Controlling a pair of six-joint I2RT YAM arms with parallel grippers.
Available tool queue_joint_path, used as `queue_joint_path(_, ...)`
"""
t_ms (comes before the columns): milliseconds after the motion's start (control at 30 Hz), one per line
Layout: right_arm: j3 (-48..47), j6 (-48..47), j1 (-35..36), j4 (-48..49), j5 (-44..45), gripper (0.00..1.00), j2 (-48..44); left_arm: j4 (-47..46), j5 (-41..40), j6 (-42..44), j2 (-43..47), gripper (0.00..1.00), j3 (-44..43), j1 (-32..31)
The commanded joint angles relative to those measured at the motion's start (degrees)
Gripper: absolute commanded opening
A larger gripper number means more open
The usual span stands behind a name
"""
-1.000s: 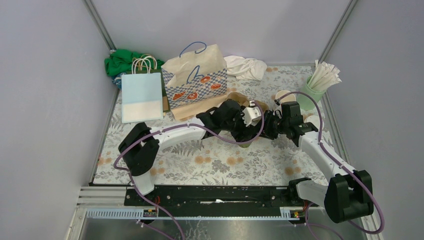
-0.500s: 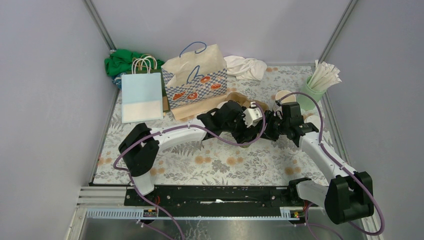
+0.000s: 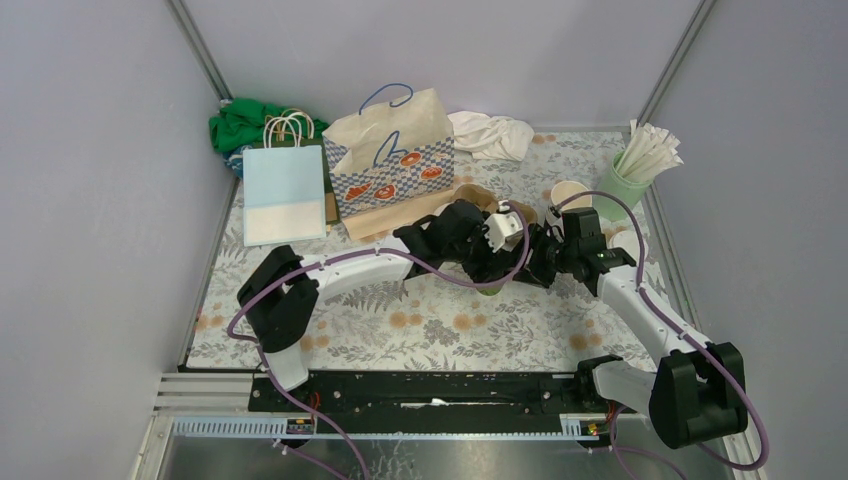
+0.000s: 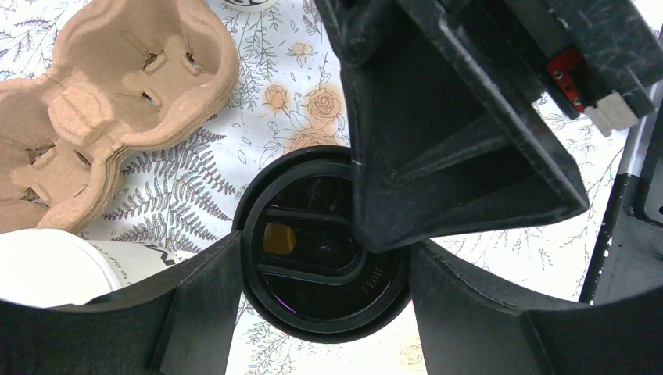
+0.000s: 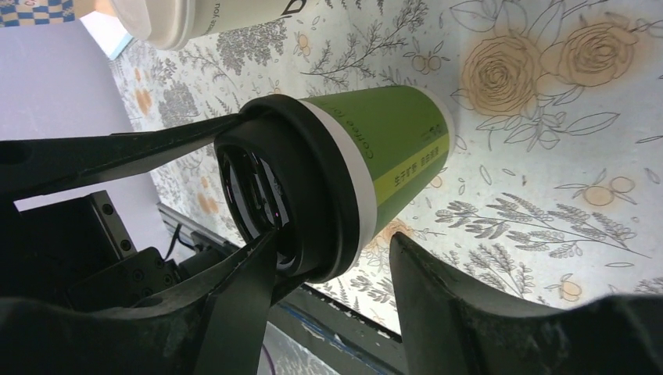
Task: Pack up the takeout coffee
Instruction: Close the cup lid on the coffee cup.
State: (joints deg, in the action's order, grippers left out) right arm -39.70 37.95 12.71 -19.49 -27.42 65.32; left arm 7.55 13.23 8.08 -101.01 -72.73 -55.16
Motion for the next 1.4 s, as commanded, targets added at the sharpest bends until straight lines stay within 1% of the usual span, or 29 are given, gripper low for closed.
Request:
queue_joint_path(0,1.7,4.1,0.7,1.5,-5.1,0.59,-0.5,4.2,-2.1,0.5,-3.2,0.67,0.4,0.4)
queue_joint_path(100,1.5,5.2,0.7,2.3,-5.1,0.53,-0.8,4.2,-2.2,0.4,-3.0,0.67,0.9,0.6)
queue_joint_path(233,0.8,5.6,0.7,2.2,-5.5,0.50,-0.8,4.1,-2.2,0.2,-2.9,0.67,1.3,0.6)
queue_joint_path(300,0.7,5.6,0.7,1.9,-5.2,0.46,-0.7,4.1,-1.8,0.0,-3.0,0.67,1.2,0.7)
queue_joint_path(600,2.5,5.4,0.7,4.1,-5.0,0.38,0.8,3.8,-0.8,-0.5,-3.2,0.66,1.8,0.6)
queue_joint_path(900,5.8,6.1,0.7,8.0,-4.9,0.33,2.2,4.1,-2.4,-0.5,-3.1,0.66,2.4,0.4)
queue_joint_path(1200,7.9,6.8,0.7,10.6,-4.6,0.33,3.0,4.1,-3.8,-0.2,-3.7,0.65,3.4,0.1)
queue_joint_path(1367,9.2,6.9,0.7,12.3,-4.8,0.31,4.2,4.1,-4.0,-0.4,-3.9,0.65,3.9,0.0)
